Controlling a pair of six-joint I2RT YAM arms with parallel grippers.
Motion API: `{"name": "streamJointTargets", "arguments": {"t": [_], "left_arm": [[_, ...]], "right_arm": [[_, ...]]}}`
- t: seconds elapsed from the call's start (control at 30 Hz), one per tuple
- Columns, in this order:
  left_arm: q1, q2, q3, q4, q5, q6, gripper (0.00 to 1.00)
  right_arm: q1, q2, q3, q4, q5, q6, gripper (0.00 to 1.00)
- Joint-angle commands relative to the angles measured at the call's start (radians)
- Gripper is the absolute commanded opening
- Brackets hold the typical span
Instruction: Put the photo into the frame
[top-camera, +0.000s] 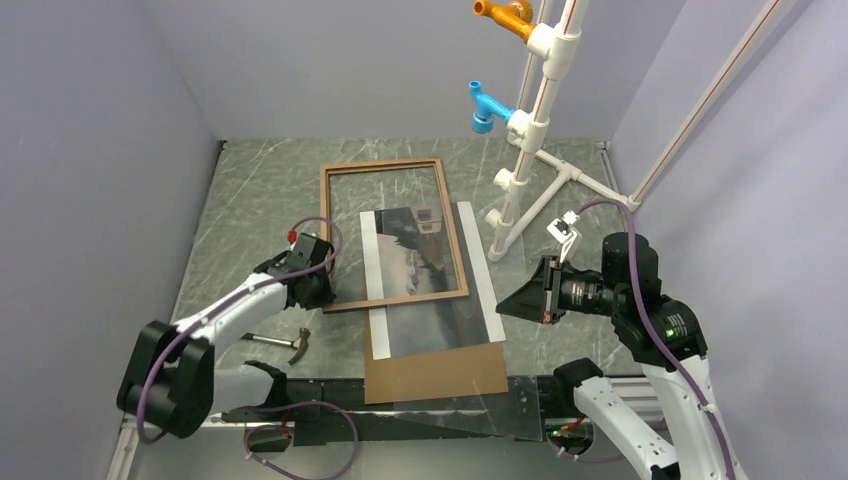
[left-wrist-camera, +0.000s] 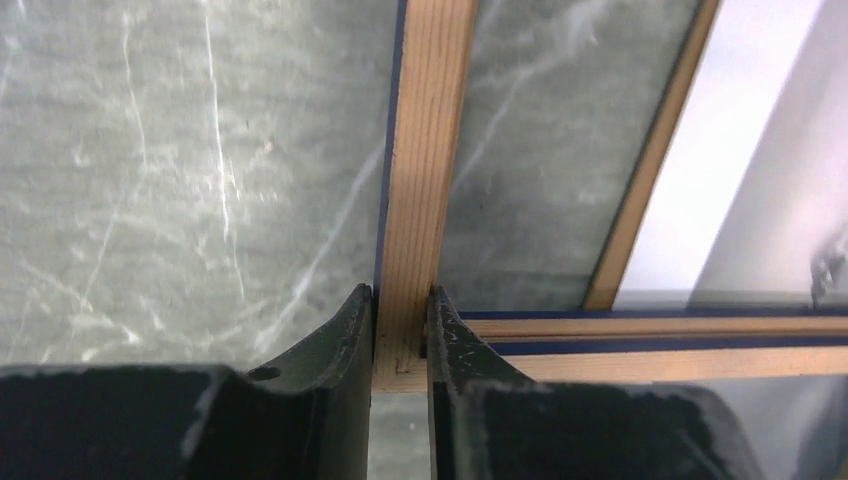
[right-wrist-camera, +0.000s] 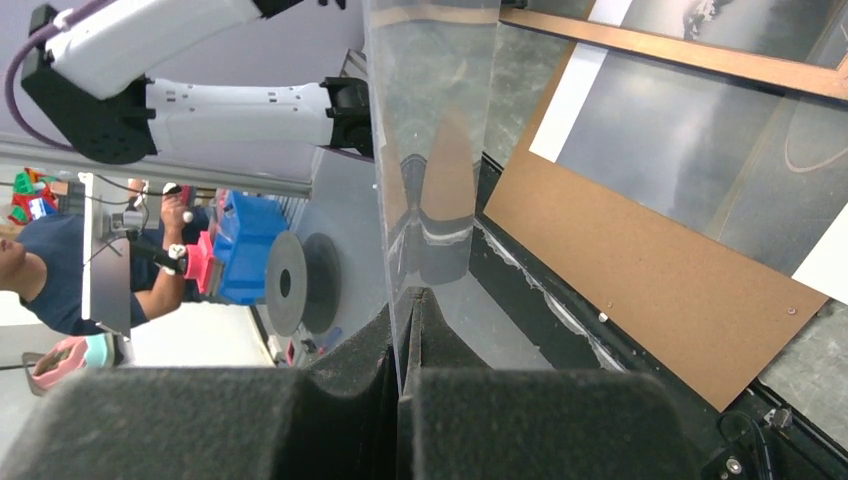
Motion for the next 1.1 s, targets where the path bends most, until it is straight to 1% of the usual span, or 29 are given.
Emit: {"name": "streamJointTargets", "arguments": {"t": [0.0, 0.1, 0.2, 0.37, 0.47, 0.73, 1.07], "left_arm": [[-0.055, -0.141, -0.018, -0.063, 0.001, -0.052, 0.00], [-0.107, -0.202, -0.035, -0.112, -0.017, -0.097, 0.00], [-0.186, -0.258, -0.076, -0.104, -0.005, -0.159, 0.00], [-0.340, -0.310, -0.109, -0.139, -0.037, -0.277, 0.00], [-0.417, -0.322, -0.121, -0.159, -0.050, -0.323, 0.00], [-0.575, -0.321, -0.129, -0.226, -0.075, -0.449, 0.00], [-0.749, -0.233, -0.081, -0.329, -0.130, -0.606, 0.00]], "right_arm": [[0.001, 0.009, -0.027, 0.097, -0.040, 0.029, 0.00], [0.001, 0.010, -0.041, 0.117, -0.048, 0.040, 0.00], [0.000, 0.013, -0.053, 0.129, -0.047, 0.042, 0.00], [0.000, 0.014, -0.082, 0.149, -0.052, 0.046, 0.00], [0.000, 0.017, -0.091, 0.146, -0.047, 0.039, 0.00], [0.001, 0.016, -0.129, 0.148, -0.033, 0.020, 0.00], [0.000, 0.028, -0.154, 0.143, -0.012, -0.009, 0.00]]}}
